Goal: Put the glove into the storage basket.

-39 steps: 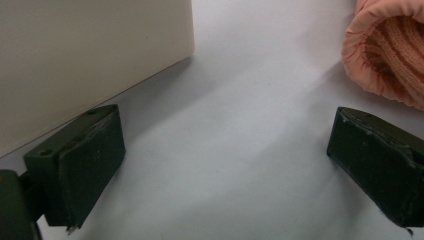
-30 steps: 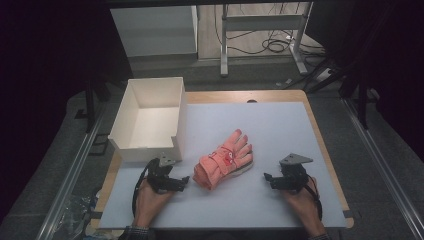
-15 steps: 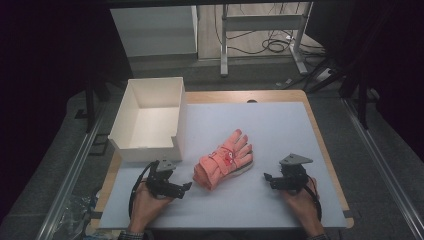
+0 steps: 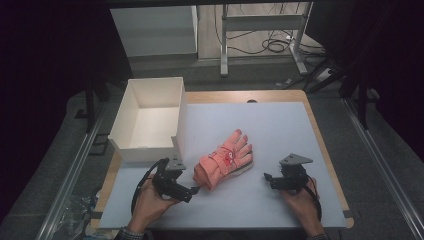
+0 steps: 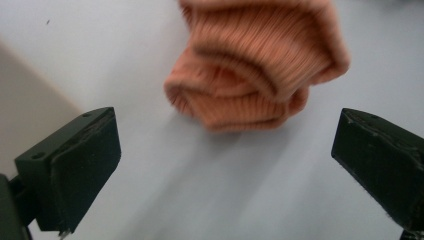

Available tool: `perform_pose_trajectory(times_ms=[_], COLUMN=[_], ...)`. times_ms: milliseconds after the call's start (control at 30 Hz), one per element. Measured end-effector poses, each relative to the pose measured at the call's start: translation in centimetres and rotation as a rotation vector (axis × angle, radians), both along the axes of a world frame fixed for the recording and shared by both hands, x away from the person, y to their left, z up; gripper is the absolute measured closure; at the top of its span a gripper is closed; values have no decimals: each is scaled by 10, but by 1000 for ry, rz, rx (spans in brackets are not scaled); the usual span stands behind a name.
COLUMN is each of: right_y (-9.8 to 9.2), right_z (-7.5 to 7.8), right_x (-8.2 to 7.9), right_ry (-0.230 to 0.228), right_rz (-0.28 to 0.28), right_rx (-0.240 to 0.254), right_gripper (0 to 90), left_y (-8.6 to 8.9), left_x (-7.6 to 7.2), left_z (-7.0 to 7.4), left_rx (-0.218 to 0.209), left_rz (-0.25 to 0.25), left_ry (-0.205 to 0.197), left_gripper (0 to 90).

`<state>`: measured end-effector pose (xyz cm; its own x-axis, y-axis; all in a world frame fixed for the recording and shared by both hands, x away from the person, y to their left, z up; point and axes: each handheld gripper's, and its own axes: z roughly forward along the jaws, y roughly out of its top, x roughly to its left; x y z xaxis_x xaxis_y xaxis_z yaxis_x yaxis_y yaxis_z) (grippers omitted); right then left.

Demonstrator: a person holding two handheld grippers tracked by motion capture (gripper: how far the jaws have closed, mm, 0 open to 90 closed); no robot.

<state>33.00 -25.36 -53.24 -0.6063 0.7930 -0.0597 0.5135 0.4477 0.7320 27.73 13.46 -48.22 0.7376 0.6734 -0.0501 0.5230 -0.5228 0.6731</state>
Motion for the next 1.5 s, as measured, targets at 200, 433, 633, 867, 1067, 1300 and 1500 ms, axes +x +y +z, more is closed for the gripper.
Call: perform_pose_trajectory(times_ms=[200, 433, 633, 867, 1067, 1300, 1500], right_y=[0, 0, 0, 0, 0, 0, 0], right_z=[0, 0, 0, 0, 0, 0, 0], right_x=[0, 0, 0, 0, 0, 0, 0], right_ry=[0, 0, 0, 0, 0, 0, 0], right_rz=[0, 1, 0, 0, 0, 1, 1], right_rx=[-1, -1, 0, 1, 0, 0, 0], right_gripper=[202, 201, 201, 202, 201, 201, 201], left_y=[-18, -41, -64, -84, -90, -85, -86], left_x=[14, 32, 49, 66, 71, 72, 70], left_z=[15, 23, 27, 14, -10, -28, -40], left_rx=[28, 58, 74, 148, 220, 214, 219], left_rz=[-36, -60, -89, -108, -120, -121, -139], left_ry=[5, 20, 27, 52, 87, 118, 138], left_gripper=[0, 0, 0, 0, 0, 0, 61])
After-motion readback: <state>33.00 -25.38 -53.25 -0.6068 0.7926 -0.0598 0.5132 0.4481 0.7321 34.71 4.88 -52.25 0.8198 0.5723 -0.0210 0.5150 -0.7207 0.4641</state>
